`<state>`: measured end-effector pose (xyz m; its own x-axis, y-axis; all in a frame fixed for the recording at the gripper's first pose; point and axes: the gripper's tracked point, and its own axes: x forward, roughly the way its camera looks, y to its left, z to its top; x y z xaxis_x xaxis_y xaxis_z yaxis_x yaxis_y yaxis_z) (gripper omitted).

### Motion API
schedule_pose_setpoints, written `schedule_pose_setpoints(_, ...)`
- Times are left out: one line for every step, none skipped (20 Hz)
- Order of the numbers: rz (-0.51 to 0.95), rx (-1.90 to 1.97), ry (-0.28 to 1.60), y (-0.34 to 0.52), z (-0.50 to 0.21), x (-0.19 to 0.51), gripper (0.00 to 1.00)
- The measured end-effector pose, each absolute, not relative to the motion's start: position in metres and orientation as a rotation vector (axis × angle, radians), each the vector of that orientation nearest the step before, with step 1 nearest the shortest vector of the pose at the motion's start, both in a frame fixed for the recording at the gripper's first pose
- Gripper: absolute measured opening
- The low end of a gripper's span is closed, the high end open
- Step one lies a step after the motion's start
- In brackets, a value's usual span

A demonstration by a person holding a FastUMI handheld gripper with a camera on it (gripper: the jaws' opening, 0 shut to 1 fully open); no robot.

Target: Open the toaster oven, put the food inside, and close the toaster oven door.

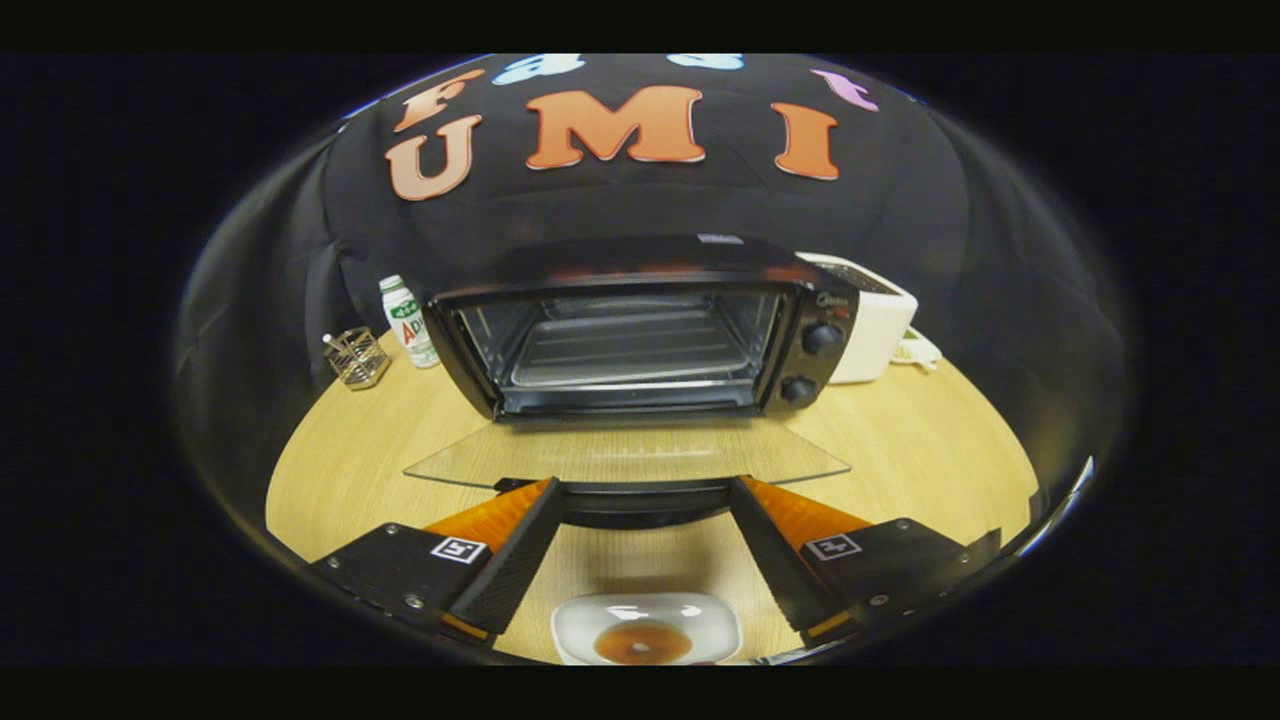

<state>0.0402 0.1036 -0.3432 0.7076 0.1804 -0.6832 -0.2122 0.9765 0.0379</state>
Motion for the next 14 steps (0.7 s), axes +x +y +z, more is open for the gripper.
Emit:
schedule_pose_setpoints(0.219,-0.047,0.761,0.105,-0.350,0.040,1.00)
schedule_pose_setpoints(0.221,-0.056,0.772,0.106,-0.356,0.038,1.00)
schedule_pose_setpoints(0.225,-0.066,0.773,0.106,-0.361,0.035,1.00)
schedule_pose_setpoints(0.231,-0.079,0.759,0.107,-0.364,0.033,1.00)
schedule_pose_setpoints(0.236,-0.088,0.749,0.101,-0.366,0.026,1.00)
schedule_pose_setpoints(0.235,-0.086,0.747,0.098,-0.371,0.023,1.00)
schedule_pose_setpoints(0.233,-0.081,0.756,0.097,-0.379,0.021,1.00)
schedule_pose_setpoints(0.230,-0.076,0.769,0.097,-0.387,0.020,1.00)
schedule_pose_setpoints(0.226,-0.069,0.780,0.097,-0.395,0.017,1.00)
schedule_pose_setpoints(0.224,-0.063,0.780,0.098,-0.401,0.018,1.00)
schedule_pose_setpoints(0.224,-0.062,0.781,0.099,-0.408,0.017,1.00)
schedule_pose_setpoints(0.226,-0.065,0.783,0.099,-0.414,0.016,1.00)
schedule_pose_setpoints(0.228,-0.067,0.771,0.099,-0.414,0.015,1.00)
schedule_pose_setpoints(0.230,-0.069,0.759,0.098,-0.414,0.016,1.00)
